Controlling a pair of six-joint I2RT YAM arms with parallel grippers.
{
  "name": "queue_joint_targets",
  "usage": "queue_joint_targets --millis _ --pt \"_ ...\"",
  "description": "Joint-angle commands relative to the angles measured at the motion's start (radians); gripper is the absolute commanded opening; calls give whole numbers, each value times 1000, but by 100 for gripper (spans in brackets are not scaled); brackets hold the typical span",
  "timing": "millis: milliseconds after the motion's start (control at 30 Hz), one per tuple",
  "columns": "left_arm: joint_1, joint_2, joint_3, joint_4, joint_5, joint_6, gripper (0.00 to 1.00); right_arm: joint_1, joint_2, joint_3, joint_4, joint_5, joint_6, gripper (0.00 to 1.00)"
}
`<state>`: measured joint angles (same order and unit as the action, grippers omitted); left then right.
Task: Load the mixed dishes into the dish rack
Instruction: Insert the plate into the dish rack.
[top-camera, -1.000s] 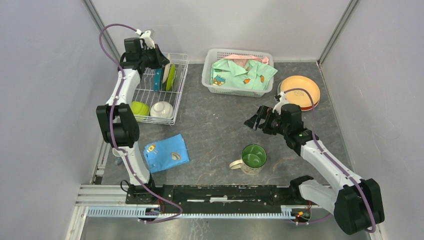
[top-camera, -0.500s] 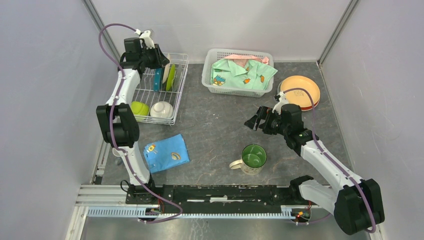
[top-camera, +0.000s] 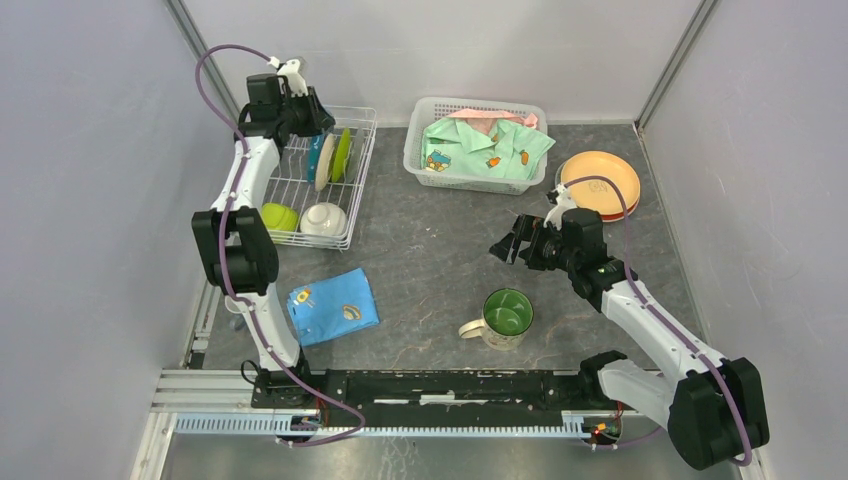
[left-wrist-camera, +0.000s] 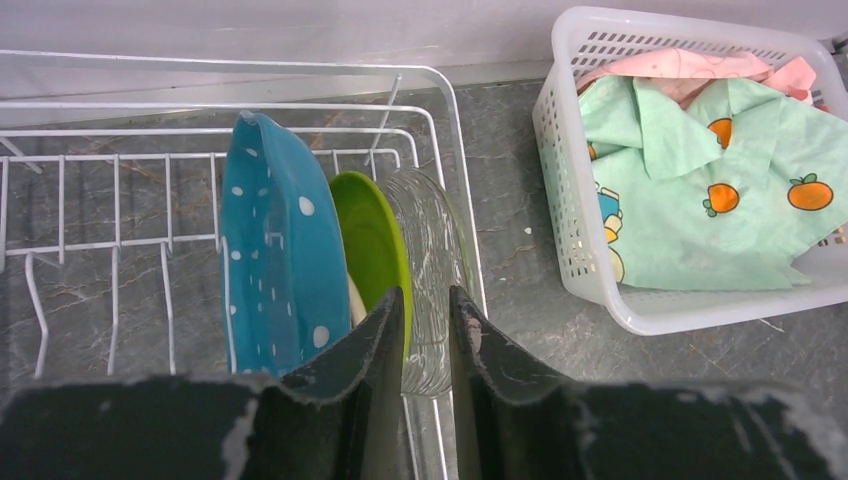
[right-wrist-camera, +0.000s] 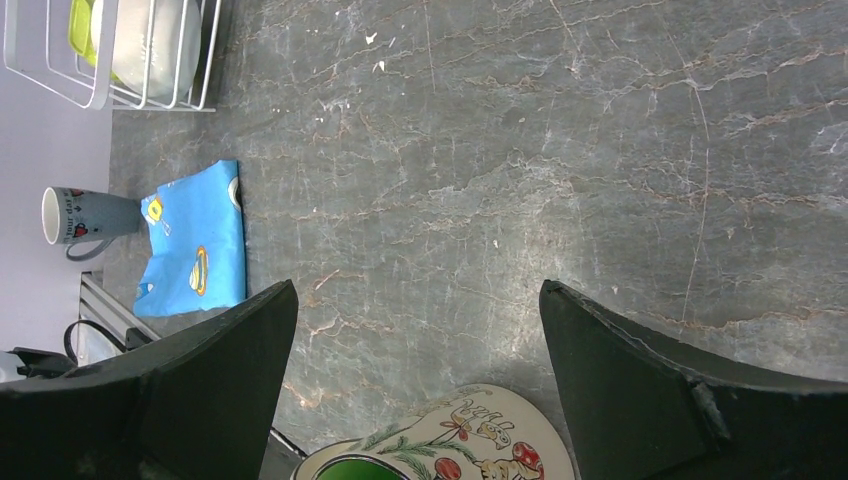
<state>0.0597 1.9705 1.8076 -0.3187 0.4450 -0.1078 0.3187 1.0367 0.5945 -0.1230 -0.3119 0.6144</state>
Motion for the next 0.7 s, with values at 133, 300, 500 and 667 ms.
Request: queue_joint_targets --millis 133,300,500,667 --pt "3 -2 45 -15 -87 102 33 3 -21 52 13 10 -29 98" --pt "2 -25 49 -48 -94 102 39 3 -17 48 16 11 -32 98" --pt "-15 -136 -57 -168 -133 96 46 3 -24 44 10 11 -40 98" --pt "-36 -299 -280 -147 -189 102 51 3 -23 39 18 -8 -47 98"
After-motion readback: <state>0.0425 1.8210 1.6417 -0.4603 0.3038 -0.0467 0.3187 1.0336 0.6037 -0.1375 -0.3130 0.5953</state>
